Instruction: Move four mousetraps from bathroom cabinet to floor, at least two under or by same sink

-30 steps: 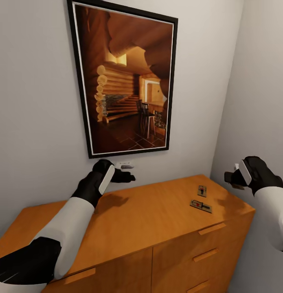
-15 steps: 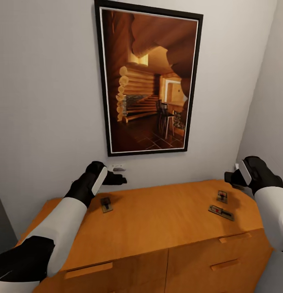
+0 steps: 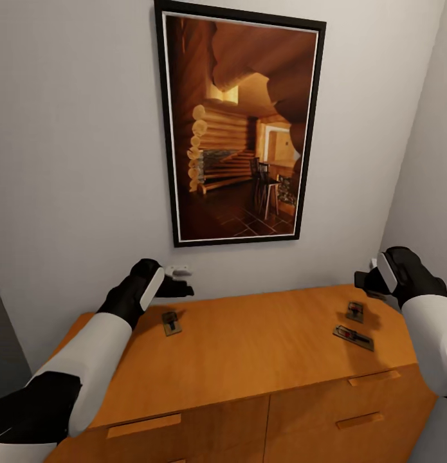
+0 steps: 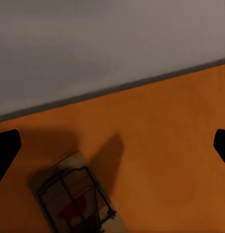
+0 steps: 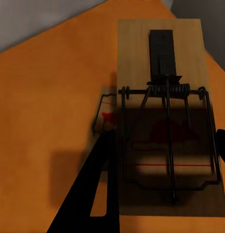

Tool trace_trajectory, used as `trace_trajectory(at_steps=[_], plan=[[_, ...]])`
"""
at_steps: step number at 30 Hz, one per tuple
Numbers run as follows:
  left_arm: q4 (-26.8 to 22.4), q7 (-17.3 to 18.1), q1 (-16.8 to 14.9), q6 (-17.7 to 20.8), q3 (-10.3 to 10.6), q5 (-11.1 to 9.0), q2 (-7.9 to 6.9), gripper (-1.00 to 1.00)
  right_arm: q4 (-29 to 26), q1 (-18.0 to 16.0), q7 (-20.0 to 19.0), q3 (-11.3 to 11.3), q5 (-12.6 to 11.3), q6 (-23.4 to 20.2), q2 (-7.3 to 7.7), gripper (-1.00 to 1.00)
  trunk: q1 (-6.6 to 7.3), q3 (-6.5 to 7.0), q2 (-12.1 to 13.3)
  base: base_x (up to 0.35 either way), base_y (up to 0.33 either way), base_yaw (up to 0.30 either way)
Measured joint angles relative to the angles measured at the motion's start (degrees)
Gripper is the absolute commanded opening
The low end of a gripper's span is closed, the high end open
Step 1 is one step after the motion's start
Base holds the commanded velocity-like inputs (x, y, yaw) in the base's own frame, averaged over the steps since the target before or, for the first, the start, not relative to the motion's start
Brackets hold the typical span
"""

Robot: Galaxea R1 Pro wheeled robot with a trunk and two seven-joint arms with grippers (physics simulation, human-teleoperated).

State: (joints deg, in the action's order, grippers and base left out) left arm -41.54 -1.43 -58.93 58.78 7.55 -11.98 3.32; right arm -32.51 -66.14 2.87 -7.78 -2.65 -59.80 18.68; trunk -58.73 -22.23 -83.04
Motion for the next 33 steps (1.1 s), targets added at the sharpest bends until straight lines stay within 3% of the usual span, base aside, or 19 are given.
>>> trace_trajectory(at_steps=[6, 9, 13, 14, 17, 20, 24, 33], plan=[[2.5, -1.9, 0.0, -0.1, -0.4, 0.1, 0.62, 1.0, -0.3, 0.0, 0.0, 0.0, 0.2, 0.0, 0.05, -1.0, 0.0, 0.0, 0.0, 0.0, 0.0, 0.0], [3.6, -5.0, 0.0, -0.1, -1.6, 0.3, 2.02, 1.0, -0.3, 0.0, 0.0, 0.0, 0.2, 0.0, 0.05, -1.0, 0.0, 0.0, 0.0, 0.0, 0.0, 0.0], [4.2, -11.9, 0.0, -0.1, -5.6, 0.2, 4.59, 1.0, -0.4, 0.0, 0.0, 0.0, 0.2, 0.0, 0.01, -1.0, 0.0, 0.0, 0.0, 0.0, 0.0, 0.0], [4.2, -14.9, 0.0, 0.0, -7.6, 0.2, 5.44, 1.0, -0.4, 0.0, 0.0, 0.0, 0.2, 0.0, -0.01, -1.0, 0.0, 0.0, 0.0, 0.0, 0.0, 0.0], [4.3, -20.0, 0.0, -0.1, -11.1, 0.2, 6.59, 1.0, -0.4, 0.0, 0.0, 0.0, 0.3, 0.0, 0.02, -1.0, 0.0, 0.0, 0.0, 0.0, 0.0, 0.0], [4.3, -22.1, 0.0, -0.1, -12.7, -0.1, 6.62, 1.0, -0.4, 0.0, 0.0, 0.0, 0.3, 0.0, 0.07, -1.0, 0.0, 0.0, 0.0, 0.0, 0.0, 0.0], [4.5, -23.8, 0.0, -2.0, -13.9, -2.0, 6.63, 1.0, -0.5, 0.0, 0.0, 0.0, 0.3, 0.0, 0.12, -1.0, 0.0, 0.0, 0.0, 0.0, 0.0, 0.0], [5.5, -24.5, 0.0, -4.2, -14.3, -4.4, 6.63, 1.0, -0.6, 0.0, 0.0, 0.0, 0.3, 0.0, 0.14, -1.0, 0.0, 0.0, 0.0, 0.0, 0.0, 0.0]])
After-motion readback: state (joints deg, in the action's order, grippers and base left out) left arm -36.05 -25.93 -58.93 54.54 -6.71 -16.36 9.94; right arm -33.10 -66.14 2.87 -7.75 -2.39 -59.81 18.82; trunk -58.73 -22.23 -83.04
